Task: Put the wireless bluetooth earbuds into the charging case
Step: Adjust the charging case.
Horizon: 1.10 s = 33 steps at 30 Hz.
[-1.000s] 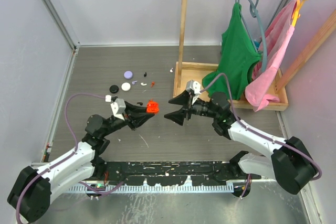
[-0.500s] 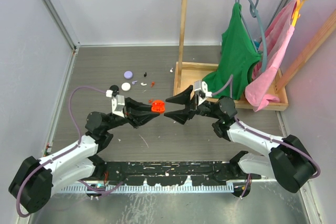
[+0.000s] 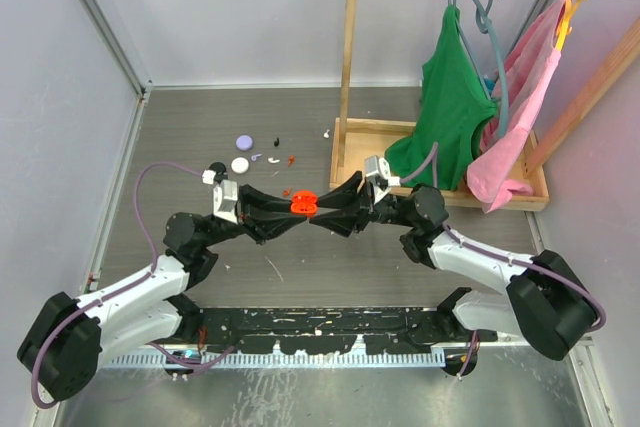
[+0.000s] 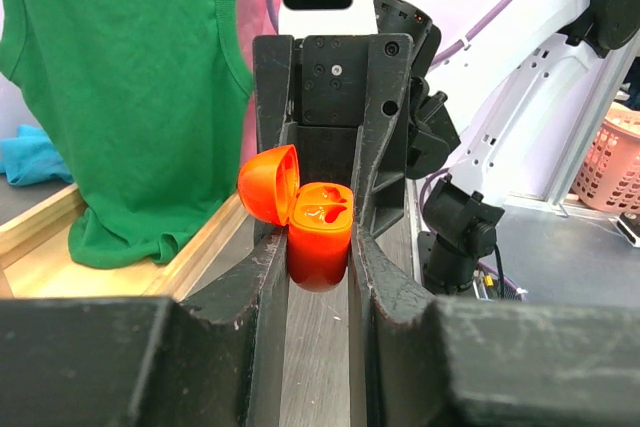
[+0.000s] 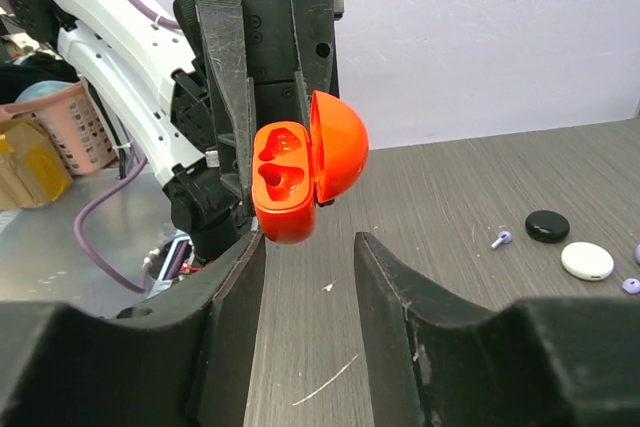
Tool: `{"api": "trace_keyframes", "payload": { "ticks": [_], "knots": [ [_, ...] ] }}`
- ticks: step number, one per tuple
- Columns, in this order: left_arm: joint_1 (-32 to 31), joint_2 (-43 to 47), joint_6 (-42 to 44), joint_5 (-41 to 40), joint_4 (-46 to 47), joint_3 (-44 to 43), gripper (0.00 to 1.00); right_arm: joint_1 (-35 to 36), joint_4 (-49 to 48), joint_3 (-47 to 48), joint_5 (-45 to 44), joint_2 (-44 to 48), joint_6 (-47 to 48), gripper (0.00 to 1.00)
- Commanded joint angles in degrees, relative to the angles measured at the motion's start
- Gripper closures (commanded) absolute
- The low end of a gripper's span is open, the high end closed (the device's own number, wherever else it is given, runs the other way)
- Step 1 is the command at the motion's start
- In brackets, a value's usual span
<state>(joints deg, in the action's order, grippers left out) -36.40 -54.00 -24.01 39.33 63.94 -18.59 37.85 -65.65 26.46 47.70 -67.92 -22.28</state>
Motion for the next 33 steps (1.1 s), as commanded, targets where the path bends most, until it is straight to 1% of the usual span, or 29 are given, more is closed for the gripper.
{"api": "trace_keyframes", "payload": {
  "ticks": [1, 5, 14, 17, 23, 27, 28, 33],
  "knots": [
    [-0.59, -0.03, -0.17, 1.04, 4.72, -2.24, 0.99, 0.38, -8.53, 1.91, 0.46, -1.09, -3.35, 0.55],
    [-0.76, -0.04, -0.33, 1.58, 4.70, -2.14, 0.99, 0.33, -11.82, 1.74, 0.46, -1.94, -5.48, 0.58],
    [-1.58, -1.37, -0.52, 2.41, 4.70, -2.78, 0.98, 0.40, -12.31, 1.99, 0.42, -1.56, -5.92, 0.58],
    [-1.91, -1.45, -0.53, 2.57, 4.74, -3.17, 0.97, 0.45, -12.32, 1.96, 0.67, -1.79, -6.00, 0.63],
    [-1.99, 0.29, 0.66, 1.12, 2.28, -2.35, 0.85, 0.42, -10.99, 1.18, 0.74, -0.28, -5.40, 0.80],
    [-1.93, 2.78, 1.88, 0.55, -0.98, -1.64, 0.76, -0.14, -7.20, 1.31, 2.07, 2.25, -3.85, 0.96],
    [-1.87, 3.52, 2.35, 0.56, -2.23, -1.58, 0.73, -0.23, -5.96, 1.50, 2.24, 2.78, -3.22, 0.98],
    [-1.92, 6.13, 4.30, 1.75, -7.29, -1.78, 0.62, -0.74, -1.17, 2.89, 3.13, 4.05, -1.50, 0.99]
  ]
}}
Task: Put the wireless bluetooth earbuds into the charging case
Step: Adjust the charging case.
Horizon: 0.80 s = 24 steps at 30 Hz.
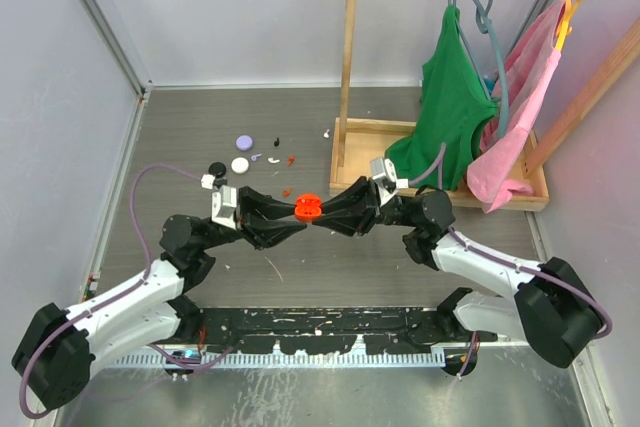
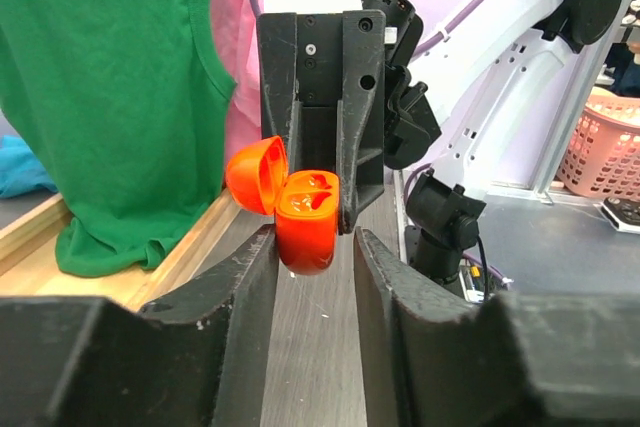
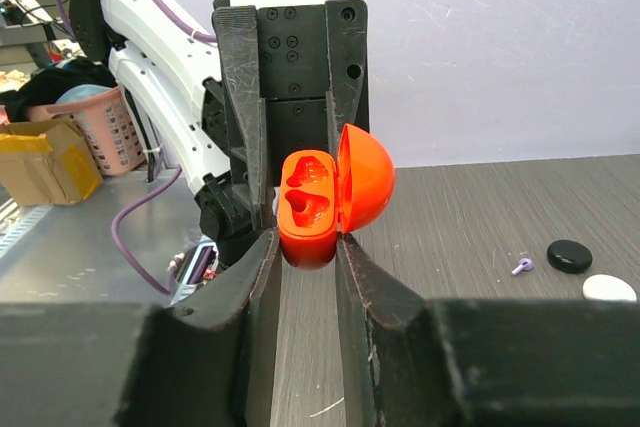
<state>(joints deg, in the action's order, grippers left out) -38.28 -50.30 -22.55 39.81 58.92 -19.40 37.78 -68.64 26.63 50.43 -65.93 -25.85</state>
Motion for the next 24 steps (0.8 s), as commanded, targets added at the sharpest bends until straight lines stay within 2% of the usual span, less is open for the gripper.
{"api": "trace_keyframes", "payload": {
  "ticks": [1, 7, 10, 11, 14, 16, 19, 24],
  "knots": [
    [-0.04, 2.69, 3.05, 1.87, -2.93, -1.03, 0.61, -0.74, 1.96, 2.77, 0.45, 2.03, 2.09, 0.99],
    [-0.02, 2.34, 3.00, 2.53, -3.99, -1.50, 0.63, -0.96, 3.82, 3.44, 1.21, 2.12, 2.27, 0.99],
    [-0.02, 0.72, 2.20, 2.51, -2.78, -1.93, 0.72, -0.93, 4.70, 3.45, 1.41, 2.04, 3.01, 0.99],
    [0.01, 0.21, 1.83, 2.45, -2.43, -2.14, 0.79, -0.99, 4.92, 3.39, 1.34, 1.97, 3.16, 0.98],
    [-0.07, -0.75, 1.16, 2.19, -2.13, -2.50, 0.93, -0.90, 4.04, 3.06, 1.18, 1.50, 2.69, 0.88],
    [0.01, -1.40, 0.70, 2.04, -1.14, -2.42, 0.98, -0.95, 2.57, 2.76, 1.00, 1.18, 1.59, 0.80],
    [-0.04, -2.66, -0.75, 1.85, 1.75, -2.31, 1.00, -0.87, 0.69, 2.26, 0.68, 0.95, 0.13, 0.67],
    [-0.04, -5.49, -3.27, 1.92, 7.01, -2.70, 1.00, -0.78, -0.83, 1.54, -0.25, 0.92, -0.94, 0.60]
  ]
}}
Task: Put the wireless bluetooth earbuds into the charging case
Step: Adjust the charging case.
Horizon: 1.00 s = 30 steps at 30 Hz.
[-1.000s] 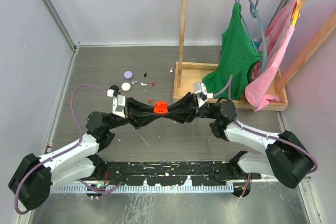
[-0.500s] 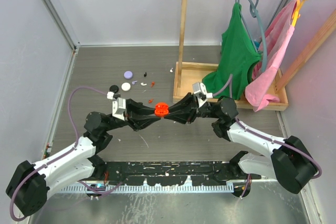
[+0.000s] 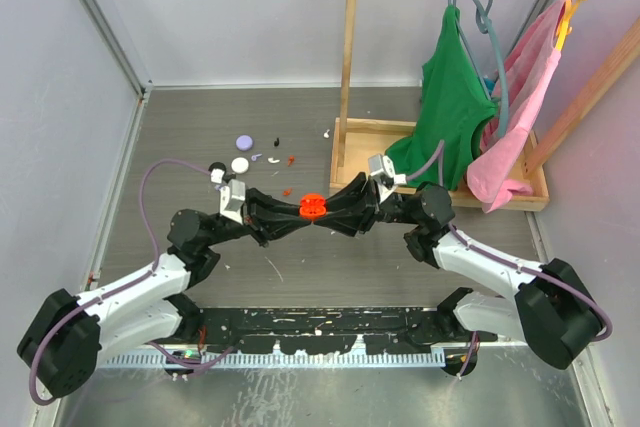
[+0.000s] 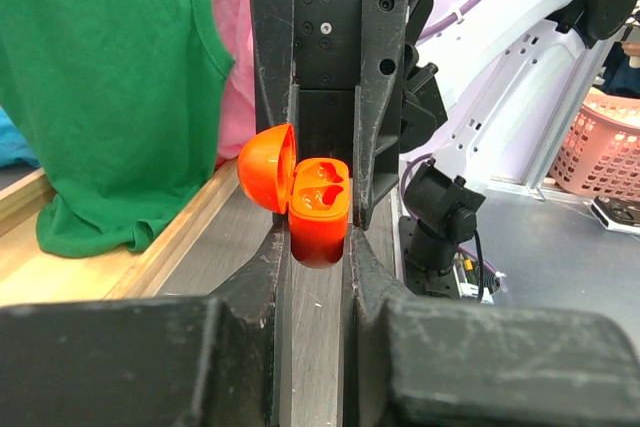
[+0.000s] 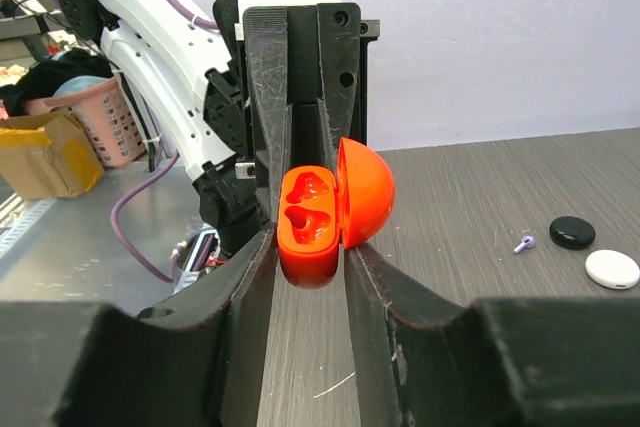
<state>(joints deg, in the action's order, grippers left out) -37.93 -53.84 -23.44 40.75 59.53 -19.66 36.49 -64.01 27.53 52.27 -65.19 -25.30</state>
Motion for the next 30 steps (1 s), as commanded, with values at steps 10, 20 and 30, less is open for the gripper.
{"api": "trace_keyframes", "payload": {
  "ticks": [10, 20, 30],
  "knots": [
    [-0.40, -2.81, -3.63, 0.13, 9.29, -2.18, 1.00, 0.59, -7.84, 0.38, -2.18, -1.26, -3.01, 0.58],
    [-0.45, -2.52, -3.74, 0.17, 9.46, -2.06, 0.96, 0.54, -7.91, -0.04, -2.68, -1.38, -3.16, 0.78],
    [-0.46, 4.44, 1.95, -9.46, -16.28, -2.34, 0.56, -0.63, 3.31, -2.40, -8.83, 5.11, 6.85, 0.94]
  ]
}}
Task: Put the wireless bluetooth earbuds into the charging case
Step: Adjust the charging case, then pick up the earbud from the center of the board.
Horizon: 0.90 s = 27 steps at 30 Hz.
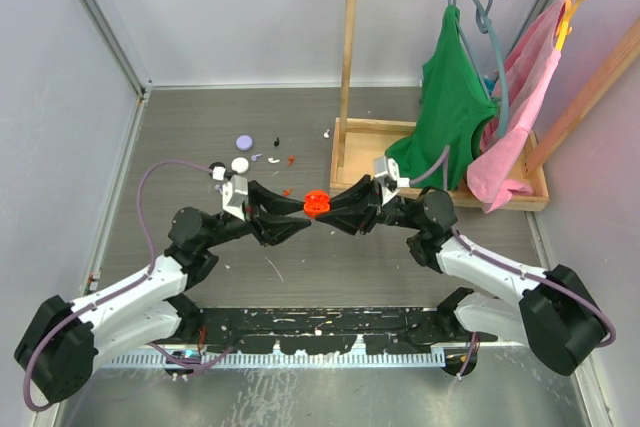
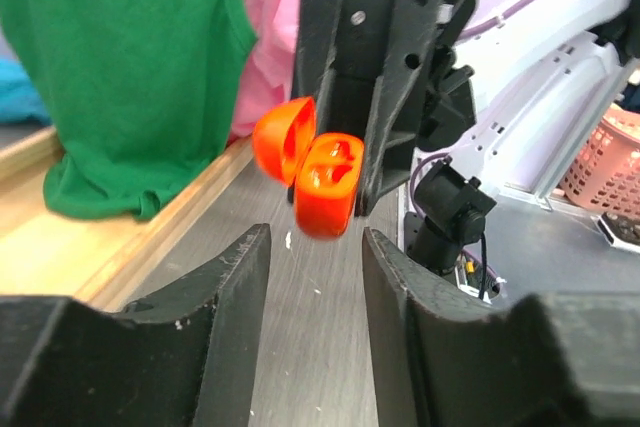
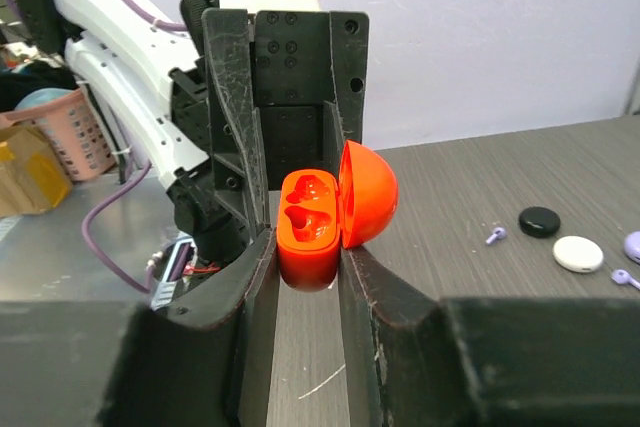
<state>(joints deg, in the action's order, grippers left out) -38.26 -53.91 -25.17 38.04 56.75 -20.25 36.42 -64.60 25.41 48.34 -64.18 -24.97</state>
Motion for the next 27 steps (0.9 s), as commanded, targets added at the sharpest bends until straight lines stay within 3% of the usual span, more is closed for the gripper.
{"api": "trace_keyframes", "payload": {
  "ticks": [1, 7, 12, 18, 27],
  "knots": [
    [-0.10, 5.87, 4.50, -8.59, -18.39, -2.44, 0.55, -0.56, 6.28, -0.47, -6.27, 5.11, 8.36, 0.95],
    [-0.12, 8.72, 6.74, -23.79, -41.89, -7.60, 0.47, -0.71, 15.04, -3.27, -14.95, 9.33, 16.35, 0.95],
    [-0.10, -0.08, 6.97, -32.66, -55.27, -15.87, 0.49, -0.65, 15.73, -7.85, -21.88, 12.06, 20.01, 0.95],
    [0.75, -16.98, 7.53, -36.31, -63.88, -27.68, 0.55, -0.66, 13.00, -12.31, -28.05, 14.67, 21.46, 0.95],
    [6.42, -39.56, 8.53, -33.68, -67.78, -42.43, 0.59, -0.70, 7.95, -16.86, -35.09, 15.53, 21.72, 0.94]
  ]
}}
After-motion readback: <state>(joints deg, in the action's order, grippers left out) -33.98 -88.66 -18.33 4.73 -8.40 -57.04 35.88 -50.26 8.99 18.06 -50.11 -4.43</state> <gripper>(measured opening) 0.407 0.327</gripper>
